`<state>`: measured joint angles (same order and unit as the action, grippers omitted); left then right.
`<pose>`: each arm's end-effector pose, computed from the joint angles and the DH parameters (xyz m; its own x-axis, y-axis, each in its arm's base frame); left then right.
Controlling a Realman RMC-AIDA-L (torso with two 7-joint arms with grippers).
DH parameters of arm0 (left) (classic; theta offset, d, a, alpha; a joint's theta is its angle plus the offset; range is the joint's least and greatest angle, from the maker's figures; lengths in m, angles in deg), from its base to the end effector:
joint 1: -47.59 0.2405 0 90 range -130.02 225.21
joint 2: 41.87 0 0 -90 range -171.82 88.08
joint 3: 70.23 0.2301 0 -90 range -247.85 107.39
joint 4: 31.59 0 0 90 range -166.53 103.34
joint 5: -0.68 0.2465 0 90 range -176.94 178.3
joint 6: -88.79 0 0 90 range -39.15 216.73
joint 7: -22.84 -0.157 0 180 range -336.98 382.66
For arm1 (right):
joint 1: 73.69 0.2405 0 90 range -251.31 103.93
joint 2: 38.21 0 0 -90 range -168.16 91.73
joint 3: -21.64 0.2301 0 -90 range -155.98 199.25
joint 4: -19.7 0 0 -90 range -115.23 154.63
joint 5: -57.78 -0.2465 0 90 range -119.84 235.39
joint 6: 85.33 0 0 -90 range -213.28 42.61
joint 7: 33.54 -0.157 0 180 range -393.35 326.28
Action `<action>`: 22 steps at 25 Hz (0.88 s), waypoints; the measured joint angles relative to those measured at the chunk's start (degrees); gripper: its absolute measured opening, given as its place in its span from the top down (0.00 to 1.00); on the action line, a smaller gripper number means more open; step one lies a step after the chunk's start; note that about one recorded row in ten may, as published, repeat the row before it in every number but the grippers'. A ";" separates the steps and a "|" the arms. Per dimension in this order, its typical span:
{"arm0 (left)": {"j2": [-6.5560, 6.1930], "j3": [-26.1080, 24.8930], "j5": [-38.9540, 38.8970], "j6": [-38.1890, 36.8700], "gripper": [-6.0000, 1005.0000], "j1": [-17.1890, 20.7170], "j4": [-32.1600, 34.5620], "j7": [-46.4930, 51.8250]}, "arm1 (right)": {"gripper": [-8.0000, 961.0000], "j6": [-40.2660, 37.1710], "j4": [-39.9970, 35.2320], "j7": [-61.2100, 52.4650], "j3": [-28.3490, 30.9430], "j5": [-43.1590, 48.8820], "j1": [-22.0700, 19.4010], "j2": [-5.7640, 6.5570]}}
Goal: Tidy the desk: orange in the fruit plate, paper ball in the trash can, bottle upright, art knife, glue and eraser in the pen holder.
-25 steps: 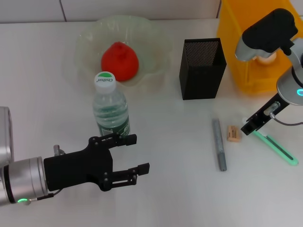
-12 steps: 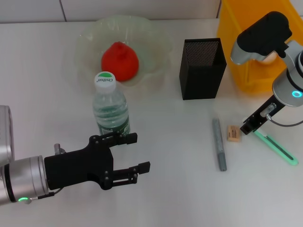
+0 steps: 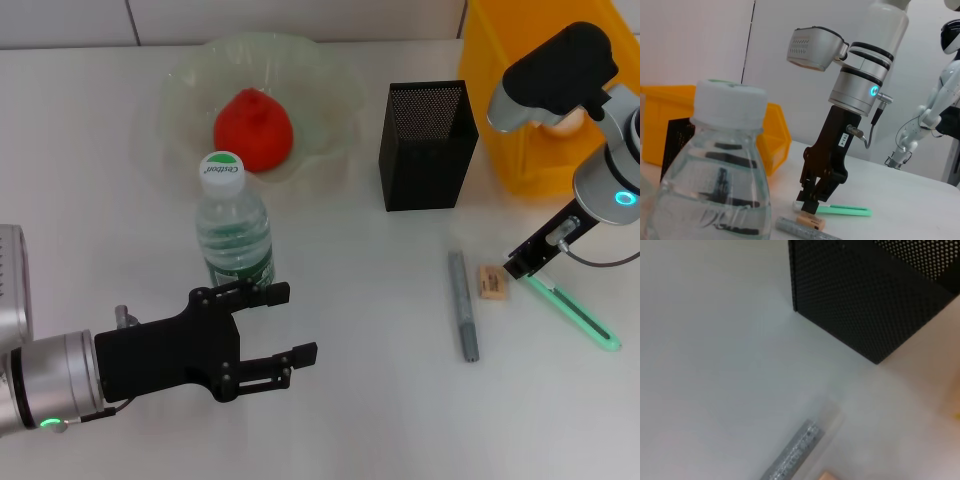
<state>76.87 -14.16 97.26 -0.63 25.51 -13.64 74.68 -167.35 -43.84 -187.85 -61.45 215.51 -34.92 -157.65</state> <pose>-0.2891 0.2643 -0.0707 0.7637 0.2425 0.5983 0.3651 -0.9266 -0.0905 0.1967 0.3912 -0.0272 0.5931 -0.7544 0.2813 -0.5462 -0.6337 -0.5478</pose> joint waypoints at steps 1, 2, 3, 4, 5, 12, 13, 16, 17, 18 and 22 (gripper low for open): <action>0.00 0.00 0.00 0.04 0.22 -0.05 -0.09 -0.05 | 0.81 -0.01 -0.15 0.04 0.10 -0.02 -0.04 0.03; 0.00 0.00 0.00 0.05 0.22 -0.06 -0.11 -0.10 | 0.81 -0.03 -0.46 0.11 0.18 -0.02 -0.16 0.05; 0.00 0.00 0.00 0.07 0.22 -0.07 -0.12 -0.11 | 0.81 -0.21 -1.28 0.35 0.34 -0.21 -0.54 0.07; 0.00 0.00 0.00 0.08 0.22 -0.06 -0.12 -0.12 | 0.81 -0.40 -2.07 0.59 0.46 -0.47 -0.92 0.09; 0.00 0.00 0.01 0.12 0.22 -0.07 -0.12 -0.14 | 0.81 -0.86 -3.86 0.97 0.70 -1.21 -1.71 0.15; 0.00 -0.25 -0.01 0.01 0.22 -0.06 -0.12 0.03 | 0.81 -9.50 -19.70 13.54 16.29 -11.09 -7.47 0.30; -0.02 -0.31 -0.02 -0.03 0.22 -0.06 -0.12 0.04 | 0.81 -10.43 -21.02 16.06 19.68 -14.29 -8.13 0.32; -0.05 -0.38 -0.04 -0.11 0.22 -0.06 -0.11 0.05 | 0.81 -10.59 -20.32 28.46 32.97 -30.80 -10.12 0.46; -0.06 -0.43 -0.06 -0.13 0.22 -0.06 -0.11 0.06 | 0.81 -10.59 -20.32 28.46 32.97 -30.80 -10.12 0.46; -0.06 -0.43 -0.06 -0.13 0.22 -0.06 -0.11 0.06 | 0.81 -10.22 -18.50 31.71 35.25 -34.66 -10.35 0.45; -0.08 -0.51 -0.16 -0.18 0.22 -0.08 -0.11 0.07 | 0.81 -5.05 -6.67 45.95 40.48 -49.34 -10.32 0.47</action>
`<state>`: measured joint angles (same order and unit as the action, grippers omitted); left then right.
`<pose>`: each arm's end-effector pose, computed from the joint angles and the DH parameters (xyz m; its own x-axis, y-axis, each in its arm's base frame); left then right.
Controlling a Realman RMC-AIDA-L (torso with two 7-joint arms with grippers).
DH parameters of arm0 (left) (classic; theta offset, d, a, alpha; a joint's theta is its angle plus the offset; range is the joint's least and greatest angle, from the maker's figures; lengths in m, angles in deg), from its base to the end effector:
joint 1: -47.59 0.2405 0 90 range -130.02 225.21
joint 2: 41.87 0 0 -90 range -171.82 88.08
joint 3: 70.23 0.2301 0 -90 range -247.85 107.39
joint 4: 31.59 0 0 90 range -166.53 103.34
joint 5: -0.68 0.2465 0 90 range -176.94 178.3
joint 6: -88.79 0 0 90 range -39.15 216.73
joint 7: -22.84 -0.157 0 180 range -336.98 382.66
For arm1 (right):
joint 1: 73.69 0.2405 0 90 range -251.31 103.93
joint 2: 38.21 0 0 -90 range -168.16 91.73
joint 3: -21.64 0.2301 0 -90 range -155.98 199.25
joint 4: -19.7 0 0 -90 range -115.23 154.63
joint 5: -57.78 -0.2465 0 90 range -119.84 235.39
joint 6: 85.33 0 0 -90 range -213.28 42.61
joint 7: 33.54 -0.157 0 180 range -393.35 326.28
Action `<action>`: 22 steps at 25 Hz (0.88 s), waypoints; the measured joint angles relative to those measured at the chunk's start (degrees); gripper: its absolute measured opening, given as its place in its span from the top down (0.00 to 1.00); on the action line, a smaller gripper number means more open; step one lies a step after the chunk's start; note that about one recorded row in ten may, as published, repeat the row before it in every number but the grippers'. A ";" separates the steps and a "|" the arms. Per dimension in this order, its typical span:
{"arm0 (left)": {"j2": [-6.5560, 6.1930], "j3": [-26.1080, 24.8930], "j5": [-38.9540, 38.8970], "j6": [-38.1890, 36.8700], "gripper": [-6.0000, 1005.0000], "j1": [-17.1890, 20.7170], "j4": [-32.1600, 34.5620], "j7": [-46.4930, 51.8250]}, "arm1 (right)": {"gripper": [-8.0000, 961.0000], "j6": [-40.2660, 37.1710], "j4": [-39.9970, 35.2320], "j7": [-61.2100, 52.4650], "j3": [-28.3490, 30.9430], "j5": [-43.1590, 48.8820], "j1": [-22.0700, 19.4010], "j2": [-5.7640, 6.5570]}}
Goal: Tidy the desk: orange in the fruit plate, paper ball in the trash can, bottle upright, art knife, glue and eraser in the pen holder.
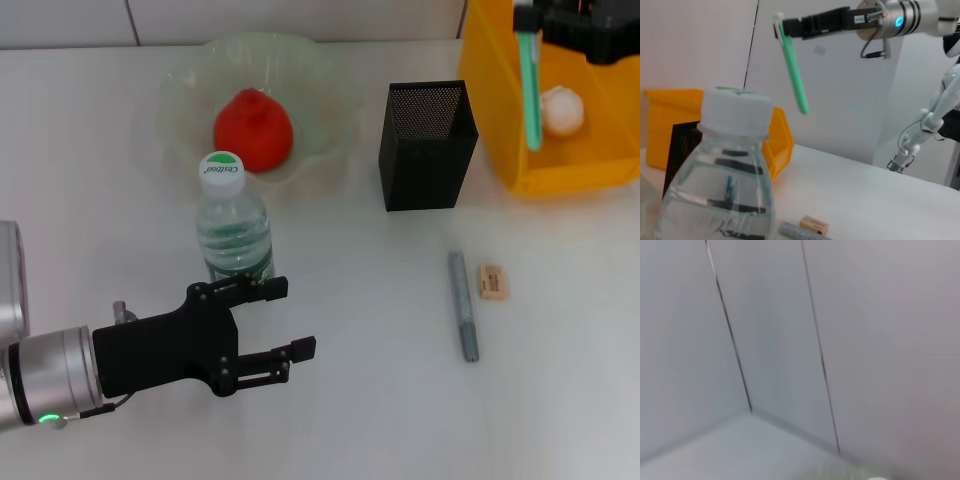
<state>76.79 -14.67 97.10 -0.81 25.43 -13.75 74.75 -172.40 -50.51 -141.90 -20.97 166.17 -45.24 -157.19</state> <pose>-0.2889 0.2656 -0.0690 0.7585 0.2417 0.6051 0.3698 -0.9243 -0.0944 0.1820 0.3947 0.1200 0.7606 -0.2898 -0.5810 -0.5378 -0.7825 -0.3137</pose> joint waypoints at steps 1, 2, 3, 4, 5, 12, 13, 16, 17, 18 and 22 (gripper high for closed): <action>-0.01 -0.01 -0.05 -0.02 0.22 -0.09 0.00 0.01 | 0.81 1.51 3.35 3.43 0.17 -3.04 0.14 -0.01; -0.01 -0.02 -0.08 -0.11 0.22 -0.28 0.00 0.04 | 0.81 2.86 5.99 7.20 0.20 -5.46 0.29 -0.02; -0.01 -0.02 -0.09 -0.15 0.22 -0.40 0.00 0.07 | 0.81 4.23 9.11 11.15 0.14 -8.14 0.56 -0.06; -0.01 -0.02 -0.10 -0.16 0.22 -0.42 0.00 0.07 | 0.81 6.87 15.72 18.25 0.03 -12.72 1.47 -0.13; -0.01 -0.02 -0.10 -0.19 0.22 -0.45 0.00 0.08 | 0.81 6.87 15.72 18.25 0.03 -12.72 1.47 -0.13; -0.01 -0.02 -0.10 -0.21 0.22 -0.99 0.00 0.11 | 0.80 12.20 28.20 25.86 -0.02 -16.44 5.55 0.63; -0.01 -0.02 -0.10 -0.17 0.22 -1.05 0.00 0.11 | 0.80 12.45 28.57 26.01 -0.02 -16.43 5.78 0.59; -0.01 -0.02 -0.10 -0.06 0.22 -1.12 0.00 0.11 | 0.78 13.05 29.57 26.24 -0.06 -16.29 6.43 0.29; -0.01 0.06 -0.10 0.13 0.22 -1.19 0.00 0.11 | 0.77 13.16 29.72 26.23 -0.05 -16.26 6.51 0.24; -0.01 0.06 -0.10 0.13 0.22 -1.19 0.00 0.11 | 0.77 13.25 29.80 26.23 -0.05 -16.11 6.60 0.19; -0.01 0.00 -0.10 0.19 0.22 -1.22 0.00 -0.11 | 0.75 13.19 30.06 26.03 -0.16 -15.76 6.64 0.13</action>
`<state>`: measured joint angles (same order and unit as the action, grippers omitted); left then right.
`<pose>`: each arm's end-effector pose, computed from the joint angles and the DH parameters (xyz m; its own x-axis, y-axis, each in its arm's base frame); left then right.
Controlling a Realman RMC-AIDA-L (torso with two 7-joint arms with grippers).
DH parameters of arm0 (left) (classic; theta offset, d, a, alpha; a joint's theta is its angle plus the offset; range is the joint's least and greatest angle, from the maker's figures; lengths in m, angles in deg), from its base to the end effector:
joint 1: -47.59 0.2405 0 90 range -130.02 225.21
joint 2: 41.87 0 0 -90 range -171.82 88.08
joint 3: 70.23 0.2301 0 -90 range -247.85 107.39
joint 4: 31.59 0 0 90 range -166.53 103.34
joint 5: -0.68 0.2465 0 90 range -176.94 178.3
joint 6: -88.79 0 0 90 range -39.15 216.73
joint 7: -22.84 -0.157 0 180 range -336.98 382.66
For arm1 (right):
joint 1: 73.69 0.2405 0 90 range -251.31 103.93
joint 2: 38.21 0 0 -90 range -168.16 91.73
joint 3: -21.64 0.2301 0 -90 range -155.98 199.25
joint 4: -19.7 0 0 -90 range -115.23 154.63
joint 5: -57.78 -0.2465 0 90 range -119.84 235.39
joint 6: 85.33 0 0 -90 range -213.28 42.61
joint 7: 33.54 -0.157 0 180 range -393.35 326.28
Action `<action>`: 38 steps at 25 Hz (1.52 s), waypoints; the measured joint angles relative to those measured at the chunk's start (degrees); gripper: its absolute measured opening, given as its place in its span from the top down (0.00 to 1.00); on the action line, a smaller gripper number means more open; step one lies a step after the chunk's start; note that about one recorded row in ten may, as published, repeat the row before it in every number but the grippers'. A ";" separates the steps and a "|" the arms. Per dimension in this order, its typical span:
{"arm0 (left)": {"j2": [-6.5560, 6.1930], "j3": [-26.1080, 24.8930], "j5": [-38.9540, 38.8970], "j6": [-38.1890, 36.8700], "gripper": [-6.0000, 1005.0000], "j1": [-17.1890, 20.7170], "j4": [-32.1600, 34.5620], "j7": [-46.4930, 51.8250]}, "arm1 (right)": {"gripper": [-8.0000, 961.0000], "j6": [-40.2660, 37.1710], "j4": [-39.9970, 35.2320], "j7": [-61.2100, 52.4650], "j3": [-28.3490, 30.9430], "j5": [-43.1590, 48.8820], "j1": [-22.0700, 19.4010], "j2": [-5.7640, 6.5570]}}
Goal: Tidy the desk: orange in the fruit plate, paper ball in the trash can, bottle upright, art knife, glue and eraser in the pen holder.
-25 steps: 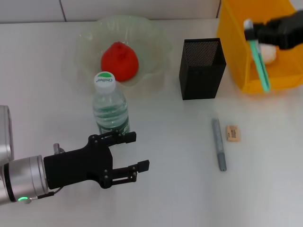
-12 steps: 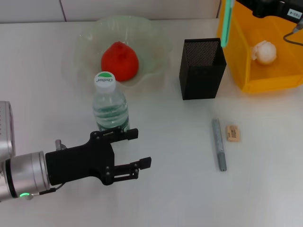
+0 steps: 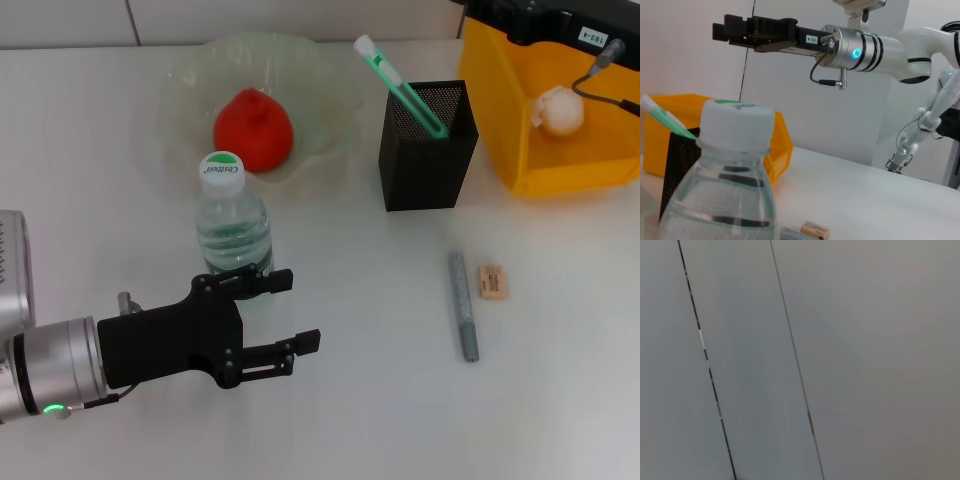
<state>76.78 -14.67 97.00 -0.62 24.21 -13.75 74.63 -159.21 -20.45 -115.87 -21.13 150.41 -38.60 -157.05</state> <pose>-0.2835 0.2722 -0.0690 0.7647 0.2237 0.6043 0.3505 -0.9314 -0.0987 0.2048 0.4299 0.0477 0.6516 -0.1745 -0.7382 -0.5666 -0.7590 -0.3207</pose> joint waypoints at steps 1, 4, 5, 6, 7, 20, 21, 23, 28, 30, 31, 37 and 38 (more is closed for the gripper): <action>0.00 -0.01 0.00 0.01 0.22 0.00 0.00 -0.01 | 0.70 -0.49 -0.06 -0.23 0.00 0.01 -0.14 0.01; 0.00 -0.02 0.01 0.03 0.22 0.00 0.00 -0.03 | 0.55 -3.90 -1.39 -2.96 -0.02 0.89 -0.77 0.79; 0.00 -0.01 0.00 0.03 0.22 0.01 0.00 -0.03 | 0.50 -6.04 -2.79 -5.44 -0.11 2.55 -1.01 1.45; 0.00 -0.02 0.00 0.00 0.22 0.01 0.01 -0.02 | 0.49 -7.94 -4.33 -8.09 -0.26 4.66 -1.16 2.11; 0.00 -0.01 0.01 -0.02 0.22 0.01 0.00 -0.02 | 0.49 -10.00 -6.71 -11.32 -0.66 7.72 -1.26 2.85; 0.00 0.43 0.06 -0.30 0.22 -0.59 0.00 0.21 | 0.40 -31.32 -36.87 -34.83 -11.79 46.06 -0.23 1.00; -0.01 0.43 0.04 -0.34 0.22 -0.59 0.00 0.22 | 0.40 -31.56 -37.32 -35.04 -13.99 48.44 0.15 0.80; 0.00 0.43 0.02 -0.42 0.22 -0.60 0.00 0.23 | 0.38 -31.88 -37.20 -35.04 -17.45 51.56 0.98 0.68; 0.00 0.43 0.01 -0.74 0.22 -0.61 0.00 0.23 | 0.27 -30.81 -35.84 -34.88 -23.43 56.95 3.89 0.57; 0.06 0.35 0.00 -1.08 0.22 -0.61 0.00 0.23 | 0.20 -29.63 -34.38 -34.84 -25.61 58.98 5.26 0.55; 0.06 0.35 0.00 -1.08 0.22 -0.61 0.00 0.23 | 0.20 -28.51 -33.25 -34.83 -26.95 60.24 6.03 0.43; 0.13 0.03 -0.01 -0.97 0.22 -0.61 0.00 0.03 | 0.21 -20.13 -23.33 -34.26 -33.91 63.89 10.37 -0.33; 0.13 0.03 -0.01 -0.97 0.22 -0.61 0.00 0.03 | 0.21 -20.13 -23.33 -34.26 -33.91 63.89 10.37 -0.33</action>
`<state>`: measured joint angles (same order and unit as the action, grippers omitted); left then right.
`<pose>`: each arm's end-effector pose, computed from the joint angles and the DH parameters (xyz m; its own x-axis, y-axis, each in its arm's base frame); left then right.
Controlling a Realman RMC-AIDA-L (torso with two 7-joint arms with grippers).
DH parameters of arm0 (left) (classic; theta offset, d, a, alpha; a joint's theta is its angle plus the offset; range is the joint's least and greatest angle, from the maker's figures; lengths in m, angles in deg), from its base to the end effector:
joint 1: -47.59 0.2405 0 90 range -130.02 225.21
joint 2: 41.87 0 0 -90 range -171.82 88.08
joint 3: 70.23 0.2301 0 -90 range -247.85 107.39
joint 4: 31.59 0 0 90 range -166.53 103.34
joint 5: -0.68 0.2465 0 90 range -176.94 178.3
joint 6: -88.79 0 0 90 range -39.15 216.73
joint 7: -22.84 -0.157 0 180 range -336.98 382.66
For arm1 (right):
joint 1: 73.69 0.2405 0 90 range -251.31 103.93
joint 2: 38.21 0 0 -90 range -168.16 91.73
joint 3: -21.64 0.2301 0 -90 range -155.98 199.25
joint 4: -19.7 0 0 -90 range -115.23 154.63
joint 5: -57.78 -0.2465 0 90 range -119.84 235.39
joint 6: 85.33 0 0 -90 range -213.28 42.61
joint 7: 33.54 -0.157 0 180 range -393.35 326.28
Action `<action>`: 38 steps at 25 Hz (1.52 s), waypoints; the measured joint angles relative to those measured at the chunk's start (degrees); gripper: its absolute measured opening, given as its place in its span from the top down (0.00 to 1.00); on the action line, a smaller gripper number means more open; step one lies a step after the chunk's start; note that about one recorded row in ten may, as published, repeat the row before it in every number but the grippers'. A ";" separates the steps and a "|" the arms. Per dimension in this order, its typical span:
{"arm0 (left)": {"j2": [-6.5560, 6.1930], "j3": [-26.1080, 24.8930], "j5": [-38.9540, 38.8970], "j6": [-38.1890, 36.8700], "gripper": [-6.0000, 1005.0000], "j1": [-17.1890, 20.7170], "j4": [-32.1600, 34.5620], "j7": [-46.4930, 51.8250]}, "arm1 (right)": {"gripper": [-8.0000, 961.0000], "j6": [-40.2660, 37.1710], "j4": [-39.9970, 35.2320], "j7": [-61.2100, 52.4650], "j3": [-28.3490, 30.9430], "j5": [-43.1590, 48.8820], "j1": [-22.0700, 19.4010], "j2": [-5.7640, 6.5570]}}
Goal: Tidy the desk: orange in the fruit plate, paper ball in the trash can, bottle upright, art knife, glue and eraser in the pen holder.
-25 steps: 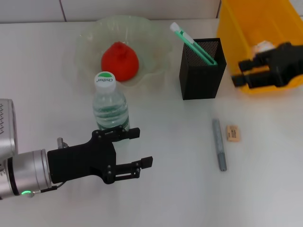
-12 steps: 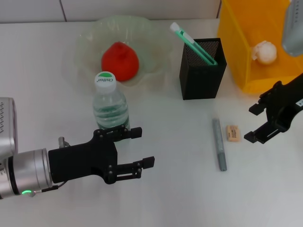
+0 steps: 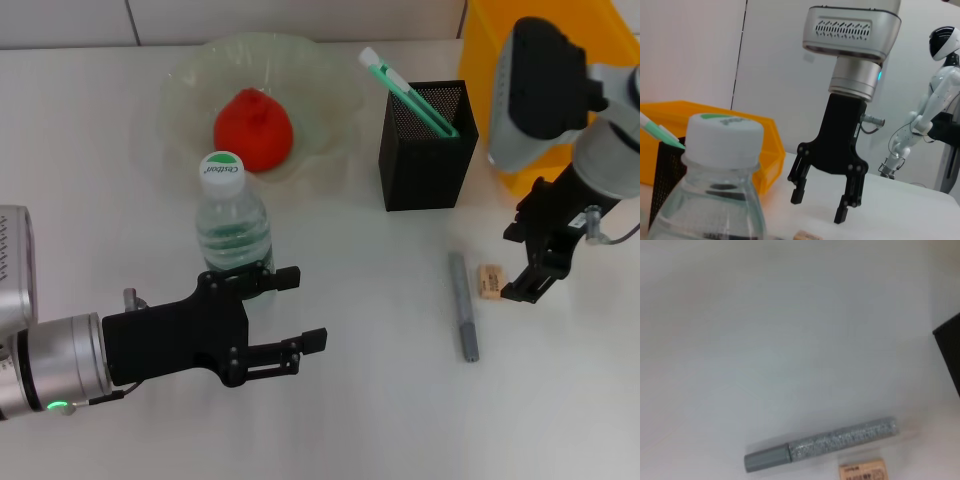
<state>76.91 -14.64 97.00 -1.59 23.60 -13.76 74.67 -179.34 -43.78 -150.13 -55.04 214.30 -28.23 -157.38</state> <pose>-0.2780 0.2733 -0.0691 0.7599 0.2141 0.6138 0.3338 -0.9387 -0.0858 0.1629 0.3894 -0.0091 0.8067 -0.2109 0.5520 -0.1387 -0.9756 -0.1701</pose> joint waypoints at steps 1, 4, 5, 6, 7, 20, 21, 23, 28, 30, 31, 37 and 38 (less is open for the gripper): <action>0.05 -0.05 -0.07 0.10 0.22 0.00 0.00 -0.03 | 0.21 1.25 1.46 0.06 -0.81 -0.02 0.46 -0.06; 0.05 -0.12 -0.16 0.11 0.22 -0.02 0.00 0.02 | 0.21 5.44 6.70 0.11 -3.84 -0.07 2.12 -0.24; 0.05 -0.15 -0.18 0.11 0.22 -0.03 0.00 0.04 | 0.21 5.44 6.70 0.11 -3.84 -0.07 2.12 -0.24; 0.05 -0.16 -0.18 0.12 0.22 -0.03 0.00 0.04 | 0.21 6.03 7.50 0.10 -4.34 -0.10 2.39 -0.30; 0.05 -0.18 -0.18 0.14 0.22 -0.05 0.00 0.04 | 0.21 6.71 8.19 0.10 -4.70 -0.15 2.65 -0.34; 0.04 -0.22 -0.17 0.30 0.22 -0.64 0.00 0.08 | 0.21 9.90 10.81 -0.08 -5.78 -1.76 3.34 -0.47; 0.04 -0.22 -0.17 0.30 0.22 -0.64 0.00 0.08 | 0.21 9.91 10.86 -0.08 -5.83 -1.82 3.36 -0.47; 0.05 -0.22 -0.17 0.30 0.22 -0.69 0.00 0.10 | 0.21 9.92 11.04 -0.08 -5.95 -1.83 3.40 -0.46; 0.04 -0.22 -0.17 0.30 0.22 -0.71 0.00 0.11 | 0.26 9.88 11.48 0.00 -6.02 -1.75 3.41 -0.44; 0.04 -0.22 -0.17 0.30 0.22 -0.70 0.00 0.12 | 0.33 9.88 11.54 -0.01 -6.03 -1.63 3.33 -0.44; 0.05 -0.22 -0.17 0.30 0.22 -0.71 0.00 0.14 | 0.37 9.90 11.54 -0.01 -6.02 -1.59 3.25 -0.44; 0.04 -0.22 -0.16 0.29 0.22 -0.59 -0.03 0.20 | 0.56 9.96 11.46 -0.12 -6.02 -1.62 3.00 -0.42; 0.04 -0.22 -0.16 0.29 0.22 -0.59 -0.03 0.20 | 0.59 9.87 11.25 -0.14 -5.87 -1.64 2.88 -0.41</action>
<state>76.96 -14.86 96.83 -1.29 23.01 -13.78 74.86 -169.47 -32.53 -150.27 -60.92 212.67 -25.35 -157.79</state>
